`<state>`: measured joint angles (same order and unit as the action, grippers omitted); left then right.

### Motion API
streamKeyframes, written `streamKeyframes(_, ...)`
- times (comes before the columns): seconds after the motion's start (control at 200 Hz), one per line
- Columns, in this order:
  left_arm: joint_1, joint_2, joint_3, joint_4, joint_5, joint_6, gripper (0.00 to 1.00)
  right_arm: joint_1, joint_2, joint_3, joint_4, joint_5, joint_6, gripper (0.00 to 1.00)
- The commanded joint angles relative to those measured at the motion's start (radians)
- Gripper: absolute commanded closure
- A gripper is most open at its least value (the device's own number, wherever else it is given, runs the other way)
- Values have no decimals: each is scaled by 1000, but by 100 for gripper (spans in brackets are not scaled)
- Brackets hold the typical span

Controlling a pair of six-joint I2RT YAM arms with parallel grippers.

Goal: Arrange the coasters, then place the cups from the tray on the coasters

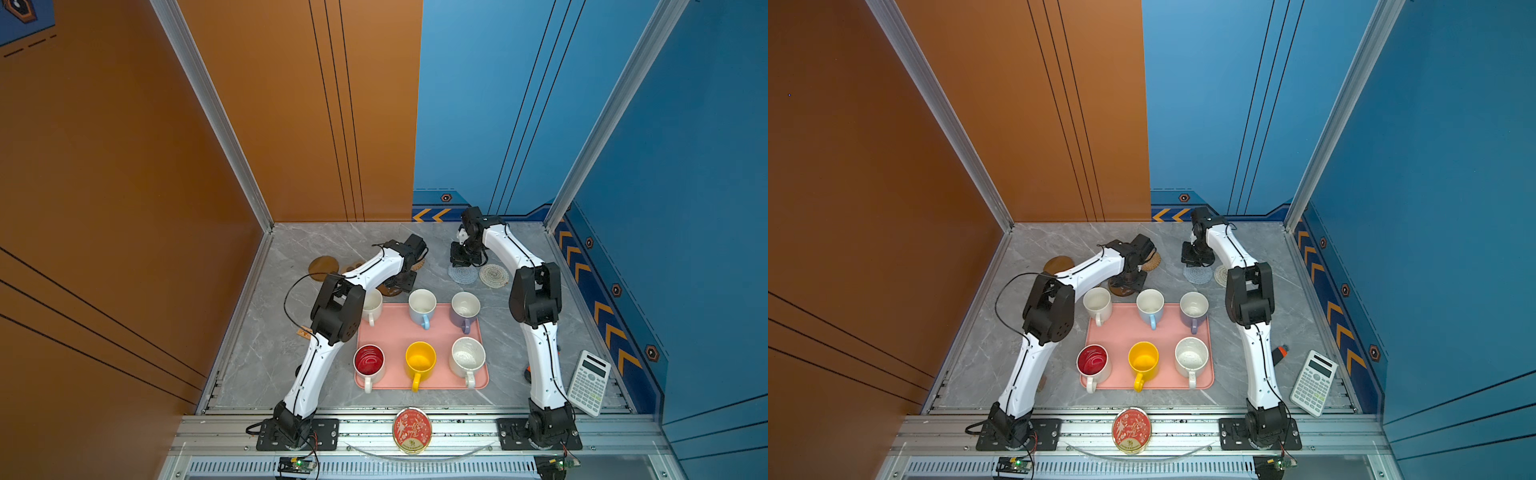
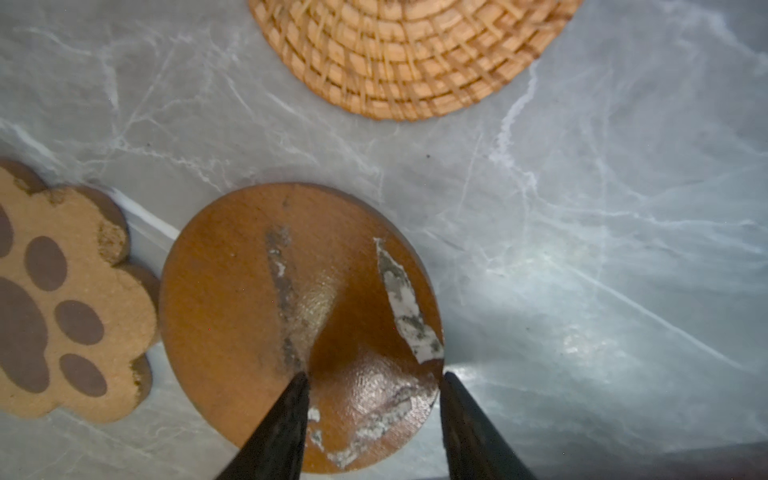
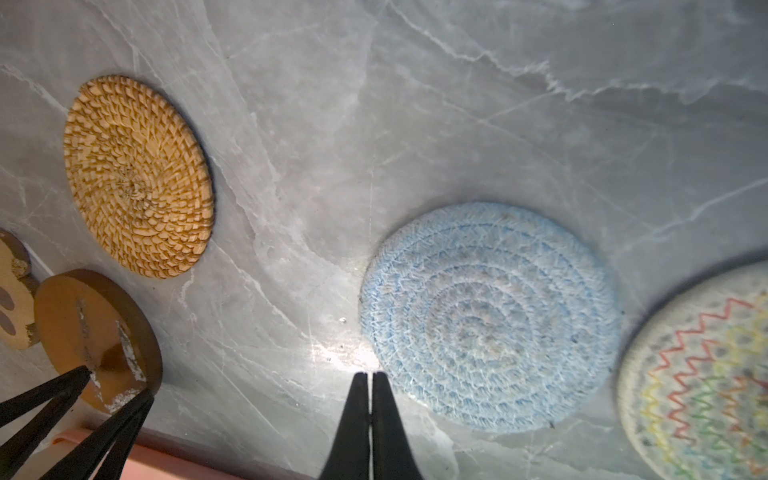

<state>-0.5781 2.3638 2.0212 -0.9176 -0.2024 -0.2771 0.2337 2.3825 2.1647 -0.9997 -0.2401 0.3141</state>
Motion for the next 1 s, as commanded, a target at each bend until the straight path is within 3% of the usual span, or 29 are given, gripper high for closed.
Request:
streamKeyframes(0.0,17,46,32,-26,-28,9,49,26,-30,9,31,-19,16,100)
streamKeyframes(0.325,51,96,135,-25,-15,30,51,85,50,105,85,-64,57,100)
streamKeyframes(0.431,60,104,165,-27,-3,32,51,102,92,151,109,-84,81,95)
streamKeyframes(0.596,61,85,203,-26,19,24,51,117,162,214,152,-128,121,89)
streamKeyframes(0.996,63,-20,250,-26,54,15,51,144,252,222,325,-209,229,88)
